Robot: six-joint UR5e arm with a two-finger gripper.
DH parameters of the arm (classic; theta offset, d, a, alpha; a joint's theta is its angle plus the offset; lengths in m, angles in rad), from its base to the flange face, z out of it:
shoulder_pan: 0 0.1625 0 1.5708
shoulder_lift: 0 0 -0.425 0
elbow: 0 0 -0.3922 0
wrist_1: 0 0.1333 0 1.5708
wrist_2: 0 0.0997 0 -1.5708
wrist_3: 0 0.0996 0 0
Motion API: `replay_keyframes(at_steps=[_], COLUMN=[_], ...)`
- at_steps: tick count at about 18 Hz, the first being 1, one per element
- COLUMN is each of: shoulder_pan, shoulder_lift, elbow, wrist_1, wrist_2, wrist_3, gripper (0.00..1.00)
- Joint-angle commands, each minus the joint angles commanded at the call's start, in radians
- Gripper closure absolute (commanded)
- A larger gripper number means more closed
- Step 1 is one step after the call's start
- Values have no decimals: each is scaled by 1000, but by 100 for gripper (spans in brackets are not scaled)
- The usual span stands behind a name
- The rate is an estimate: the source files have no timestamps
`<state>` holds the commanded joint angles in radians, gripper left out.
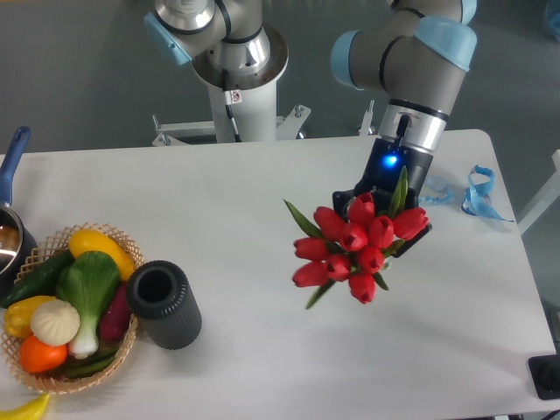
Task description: Pick up the flowers from the vase
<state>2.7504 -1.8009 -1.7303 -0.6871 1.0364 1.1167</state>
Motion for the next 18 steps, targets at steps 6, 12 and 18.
replay_keyframes(at_steps=[6,12,18], shoulder_pan=[-50,-116,-133], shoulder_lift=[6,11,9], elbow=[-8,-6,-6], wrist_1=[-28,-158,-218], wrist_2=[221,411,479], wrist_3=[-3,23,25], gripper=[90,87,87])
